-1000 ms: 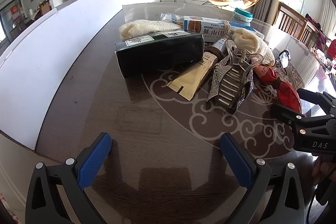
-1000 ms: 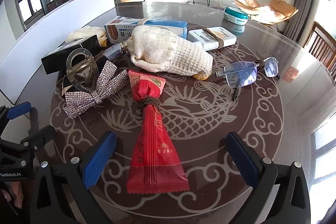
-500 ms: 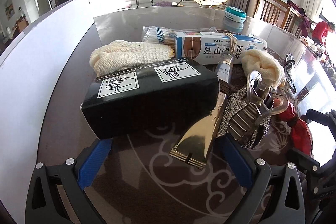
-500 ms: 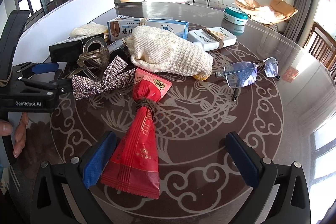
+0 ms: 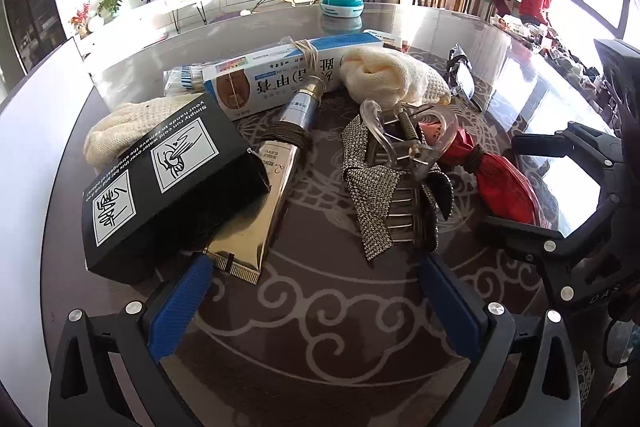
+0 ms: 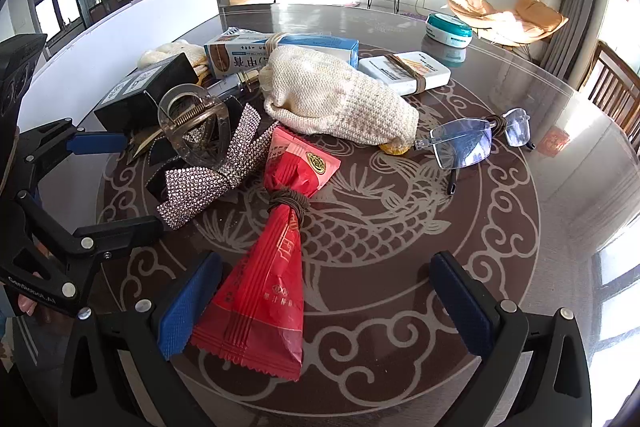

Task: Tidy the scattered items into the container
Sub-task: 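Reach the left gripper to the rhinestone claw hair clip and close on it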

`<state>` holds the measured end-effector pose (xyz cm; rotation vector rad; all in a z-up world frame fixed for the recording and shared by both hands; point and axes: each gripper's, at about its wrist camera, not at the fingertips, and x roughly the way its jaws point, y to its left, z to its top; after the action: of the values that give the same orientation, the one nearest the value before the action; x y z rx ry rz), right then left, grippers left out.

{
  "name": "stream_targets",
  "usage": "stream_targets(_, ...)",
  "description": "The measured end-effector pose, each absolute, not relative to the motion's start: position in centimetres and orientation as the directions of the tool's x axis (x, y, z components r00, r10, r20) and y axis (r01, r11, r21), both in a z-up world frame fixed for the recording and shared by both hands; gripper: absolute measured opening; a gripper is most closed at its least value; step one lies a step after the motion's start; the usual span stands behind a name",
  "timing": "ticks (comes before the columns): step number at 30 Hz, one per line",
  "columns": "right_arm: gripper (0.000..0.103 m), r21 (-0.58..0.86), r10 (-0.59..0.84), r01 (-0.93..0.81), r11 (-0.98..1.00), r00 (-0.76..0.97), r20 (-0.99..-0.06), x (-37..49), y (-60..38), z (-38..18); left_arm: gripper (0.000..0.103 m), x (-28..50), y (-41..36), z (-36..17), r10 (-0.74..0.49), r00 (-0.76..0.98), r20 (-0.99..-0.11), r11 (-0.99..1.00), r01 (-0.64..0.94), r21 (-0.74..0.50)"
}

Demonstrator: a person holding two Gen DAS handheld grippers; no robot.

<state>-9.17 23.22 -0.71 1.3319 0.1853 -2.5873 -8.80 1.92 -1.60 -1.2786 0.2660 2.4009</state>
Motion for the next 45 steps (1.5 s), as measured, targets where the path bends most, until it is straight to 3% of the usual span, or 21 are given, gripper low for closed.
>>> stream_targets(8, 0.103, -0.009, -0.141, 0.256, -0.967, -0.563, -0.815, -9.2, 23.2, -0.7, 0.103, -10.2, 0.1, -1.4, 0.162, -0.544, -0.823, -0.96, -0.281, -0.003)
stream_targets(14, 0.103, -0.009, -0.141, 0.255, -0.967, -0.562, -0.815, -9.1, 23.2, -0.7, 0.103, -10.0, -1.3, -1.4, 0.181, -0.539, -0.823, -0.945, -0.326, 0.006)
stream_targets(23, 0.103, -0.009, -0.141, 0.255, -0.967, -0.563, -0.815, -9.2, 23.3, -0.7, 0.103, -11.7, -4.3, -1.5, 0.106, -0.57, -0.815, -0.988, -0.152, -0.022)
stream_targets(29, 0.103, -0.009, -0.141, 0.255, -0.967, -0.563, -0.815, -9.2, 23.3, -0.7, 0.103, -9.0, -8.1, -1.0, 0.066, -0.613, -0.787, -0.992, 0.043, -0.117)
stream_targets(32, 0.103, -0.009, -0.141, 0.255, -0.967, -0.562, -0.815, -9.2, 23.3, -0.7, 0.103, -8.4, -8.8, -0.9, 0.17, -0.586, -0.792, -0.972, 0.035, -0.234)
stream_targets(34, 0.103, -0.009, -0.141, 0.255, -0.967, -0.562, -0.815, -9.1, 23.3, -0.7, 0.103, -8.1, -7.7, -0.7, 0.186, -0.57, -0.8, -0.969, 0.03, -0.247)
stream_targets(36, 0.103, -0.009, -0.141, 0.255, -0.967, -0.562, -0.815, -9.2, 23.3, -0.7, 0.103, -8.1, -5.8, -0.8, 0.167, -0.561, -0.811, -0.977, 0.015, -0.211)
stream_targets(40, 0.103, -0.009, -0.141, 0.255, -0.967, -0.562, -0.815, -9.1, 23.3, -0.7, 0.103, -9.4, -2.0, -1.5, -0.071, -0.57, -0.819, -0.997, 0.032, 0.065)
stream_targets(45, 0.103, -0.009, -0.141, 0.255, -0.967, -0.563, -0.815, -9.1, 23.3, -0.7, 0.103, -11.8, -1.6, -1.6, -0.044, -0.577, -0.816, -0.999, 0.013, 0.044)
